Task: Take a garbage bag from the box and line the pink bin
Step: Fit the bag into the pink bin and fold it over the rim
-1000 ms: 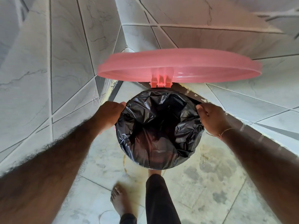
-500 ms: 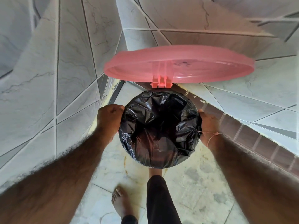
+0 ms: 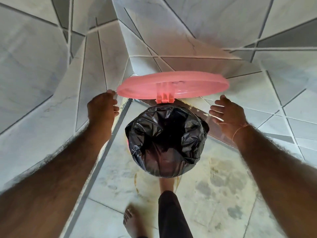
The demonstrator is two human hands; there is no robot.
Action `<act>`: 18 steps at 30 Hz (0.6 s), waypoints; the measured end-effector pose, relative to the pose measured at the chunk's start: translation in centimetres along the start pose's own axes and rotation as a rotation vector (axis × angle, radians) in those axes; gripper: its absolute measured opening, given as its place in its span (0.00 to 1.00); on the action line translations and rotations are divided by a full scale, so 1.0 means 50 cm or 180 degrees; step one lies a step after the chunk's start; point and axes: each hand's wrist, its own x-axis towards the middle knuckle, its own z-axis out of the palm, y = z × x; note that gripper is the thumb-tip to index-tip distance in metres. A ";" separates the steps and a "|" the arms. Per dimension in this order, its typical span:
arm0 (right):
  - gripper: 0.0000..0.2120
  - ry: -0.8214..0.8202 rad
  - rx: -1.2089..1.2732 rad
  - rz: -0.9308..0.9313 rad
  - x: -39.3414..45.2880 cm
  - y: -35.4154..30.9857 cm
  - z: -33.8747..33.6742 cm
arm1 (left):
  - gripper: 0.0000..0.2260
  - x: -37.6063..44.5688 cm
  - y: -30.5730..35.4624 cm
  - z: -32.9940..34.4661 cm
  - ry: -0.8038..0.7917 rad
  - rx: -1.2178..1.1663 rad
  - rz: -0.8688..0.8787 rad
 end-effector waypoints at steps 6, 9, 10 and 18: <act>0.20 -0.0467 0.0350 -0.0072 -0.093 -0.085 0.021 | 0.11 -0.026 0.054 -0.001 -0.0451 -0.0285 -0.0305; 0.22 -0.0389 -0.0042 -0.0047 -0.124 -0.086 0.013 | 0.14 -0.045 0.055 -0.017 -0.0473 -0.0122 -0.0270; 0.23 -0.0357 -0.0118 -0.0015 -0.138 -0.081 0.008 | 0.16 -0.051 0.052 -0.027 -0.0511 -0.0101 -0.0307; 0.24 -0.0196 -0.0323 -0.0084 -0.200 -0.001 -0.023 | 0.09 -0.114 -0.023 -0.083 -0.0785 -0.0223 -0.0611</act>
